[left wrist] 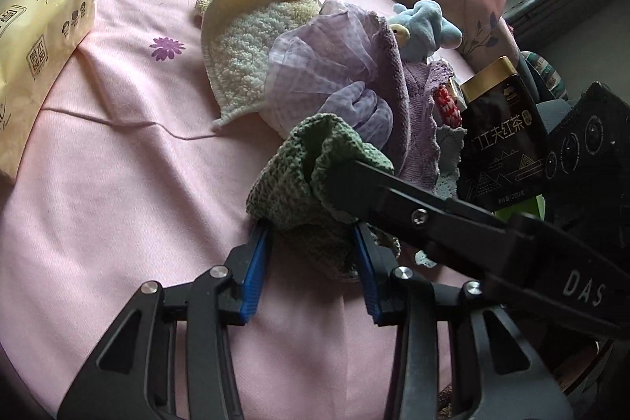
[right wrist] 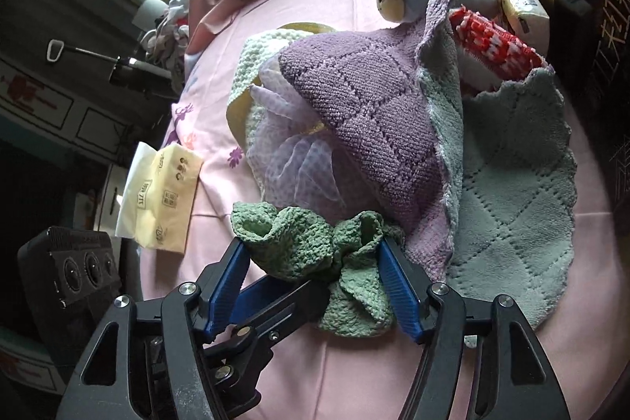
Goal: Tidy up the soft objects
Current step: 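Grasp the green knitted scrunchie with the right gripper and lift it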
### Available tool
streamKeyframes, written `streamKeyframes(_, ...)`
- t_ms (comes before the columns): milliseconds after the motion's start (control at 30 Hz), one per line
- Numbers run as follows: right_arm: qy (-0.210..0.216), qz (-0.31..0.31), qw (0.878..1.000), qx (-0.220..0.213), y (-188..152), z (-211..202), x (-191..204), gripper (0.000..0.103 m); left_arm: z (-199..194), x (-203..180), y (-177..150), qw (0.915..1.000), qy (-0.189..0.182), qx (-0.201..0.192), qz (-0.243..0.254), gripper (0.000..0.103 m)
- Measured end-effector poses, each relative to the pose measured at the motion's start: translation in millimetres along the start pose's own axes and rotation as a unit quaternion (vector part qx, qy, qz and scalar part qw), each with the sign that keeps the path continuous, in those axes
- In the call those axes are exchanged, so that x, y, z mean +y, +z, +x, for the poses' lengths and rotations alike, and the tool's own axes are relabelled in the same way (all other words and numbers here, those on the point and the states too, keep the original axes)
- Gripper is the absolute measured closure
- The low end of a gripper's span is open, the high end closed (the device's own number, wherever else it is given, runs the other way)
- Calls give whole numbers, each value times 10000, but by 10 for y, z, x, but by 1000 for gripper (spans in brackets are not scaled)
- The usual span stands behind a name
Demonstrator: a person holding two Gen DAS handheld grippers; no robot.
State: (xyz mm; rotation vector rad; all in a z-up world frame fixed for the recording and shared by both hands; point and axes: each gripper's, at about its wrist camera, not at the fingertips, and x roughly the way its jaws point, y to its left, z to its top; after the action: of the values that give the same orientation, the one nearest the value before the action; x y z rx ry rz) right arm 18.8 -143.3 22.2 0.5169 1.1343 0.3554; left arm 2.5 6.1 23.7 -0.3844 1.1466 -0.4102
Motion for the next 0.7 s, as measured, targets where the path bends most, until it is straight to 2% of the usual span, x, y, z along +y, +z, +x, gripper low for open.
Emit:
streamKeyframes(100, 82, 220, 9997, 109, -27, 87, -68, 54, 31, -107, -27, 9992, 238, -55, 303, 69)
streamKeyframes(167, 110, 210, 9997, 103, -32, 74, -75, 66, 50, -175, -43, 9991, 139, -38, 409, 74)
streamKeyframes(267, 175, 259, 9995, 99, -66, 57, -111, 71, 49, -264, -64, 9980, 140, -97, 611, 79)
streamKeyframes(433, 237, 44, 9997, -105, -112, -148, -42, 71, -109, -392, -96, 9945, 12, -457, 938, 80)
streamKeyframes(700, 243, -551, 9936, -955, -199, -591, 188, 71, -450, -531, -190, 9812, -299, -1349, 1347, 80)
